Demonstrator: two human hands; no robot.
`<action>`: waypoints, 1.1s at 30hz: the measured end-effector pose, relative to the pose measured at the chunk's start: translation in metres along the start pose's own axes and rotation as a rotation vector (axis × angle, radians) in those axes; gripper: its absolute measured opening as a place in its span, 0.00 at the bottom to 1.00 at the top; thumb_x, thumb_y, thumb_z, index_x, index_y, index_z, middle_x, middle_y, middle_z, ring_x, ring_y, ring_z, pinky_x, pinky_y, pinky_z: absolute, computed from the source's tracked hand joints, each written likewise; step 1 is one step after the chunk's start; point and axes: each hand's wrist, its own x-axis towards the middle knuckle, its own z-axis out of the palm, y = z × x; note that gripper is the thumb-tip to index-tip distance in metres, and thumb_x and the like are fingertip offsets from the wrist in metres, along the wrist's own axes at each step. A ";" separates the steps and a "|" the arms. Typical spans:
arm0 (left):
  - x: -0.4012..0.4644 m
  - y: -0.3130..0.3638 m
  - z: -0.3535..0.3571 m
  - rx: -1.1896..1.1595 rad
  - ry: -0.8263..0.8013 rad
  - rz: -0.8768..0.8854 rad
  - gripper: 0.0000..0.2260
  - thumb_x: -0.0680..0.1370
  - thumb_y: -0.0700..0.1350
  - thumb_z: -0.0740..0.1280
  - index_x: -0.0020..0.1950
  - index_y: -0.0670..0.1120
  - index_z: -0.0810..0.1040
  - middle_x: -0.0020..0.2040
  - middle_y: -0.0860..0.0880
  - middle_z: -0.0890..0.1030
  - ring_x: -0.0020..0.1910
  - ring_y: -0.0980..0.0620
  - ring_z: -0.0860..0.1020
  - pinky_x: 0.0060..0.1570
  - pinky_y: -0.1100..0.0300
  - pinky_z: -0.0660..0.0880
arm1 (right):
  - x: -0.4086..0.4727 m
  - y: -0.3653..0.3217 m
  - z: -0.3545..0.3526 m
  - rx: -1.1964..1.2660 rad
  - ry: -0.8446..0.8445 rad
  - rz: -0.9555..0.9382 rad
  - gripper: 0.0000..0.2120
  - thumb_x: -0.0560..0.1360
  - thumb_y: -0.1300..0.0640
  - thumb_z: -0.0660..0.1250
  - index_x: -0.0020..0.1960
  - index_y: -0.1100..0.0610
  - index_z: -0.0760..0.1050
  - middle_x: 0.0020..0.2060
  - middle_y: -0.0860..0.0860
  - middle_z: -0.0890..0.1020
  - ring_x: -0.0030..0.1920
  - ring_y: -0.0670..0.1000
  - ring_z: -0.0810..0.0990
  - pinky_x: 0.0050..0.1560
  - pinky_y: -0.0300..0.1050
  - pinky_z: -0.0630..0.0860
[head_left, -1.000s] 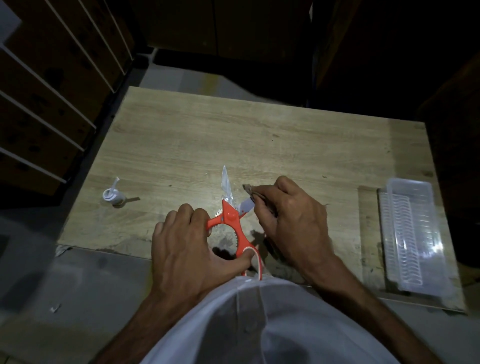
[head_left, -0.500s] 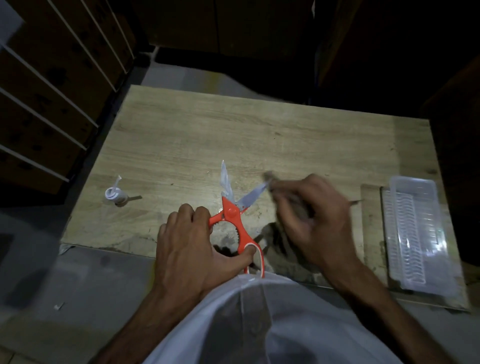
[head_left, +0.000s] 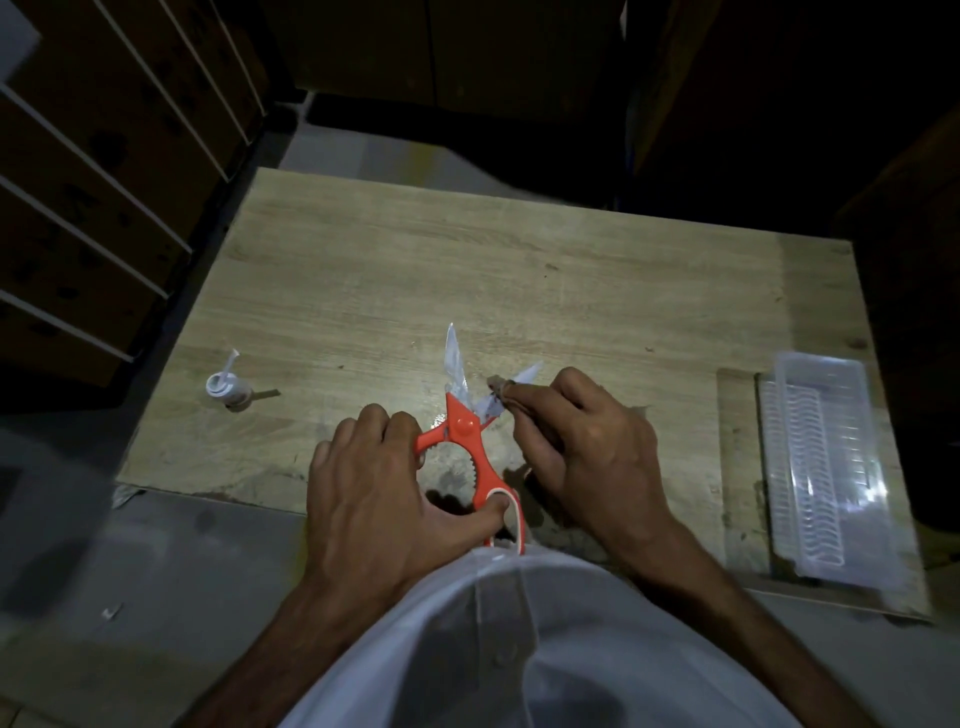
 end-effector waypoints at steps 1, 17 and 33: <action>0.000 0.000 0.000 -0.001 0.008 0.003 0.31 0.60 0.78 0.67 0.42 0.51 0.73 0.41 0.54 0.69 0.42 0.50 0.70 0.46 0.52 0.70 | 0.002 0.002 0.000 -0.006 0.008 0.008 0.11 0.79 0.54 0.71 0.61 0.50 0.84 0.39 0.48 0.77 0.34 0.50 0.77 0.30 0.40 0.65; -0.001 -0.003 0.000 -0.018 -0.074 -0.053 0.33 0.61 0.80 0.64 0.44 0.52 0.71 0.43 0.53 0.69 0.45 0.49 0.71 0.51 0.51 0.71 | 0.023 0.008 -0.050 0.220 0.186 0.149 0.06 0.77 0.62 0.74 0.53 0.58 0.85 0.44 0.50 0.84 0.45 0.48 0.81 0.48 0.38 0.74; -0.005 -0.003 0.000 0.014 0.011 -0.010 0.32 0.60 0.79 0.67 0.43 0.51 0.73 0.42 0.54 0.70 0.44 0.49 0.71 0.49 0.50 0.70 | 0.013 -0.020 -0.001 0.072 -0.002 0.093 0.10 0.77 0.48 0.68 0.53 0.48 0.85 0.40 0.45 0.80 0.38 0.46 0.79 0.31 0.38 0.66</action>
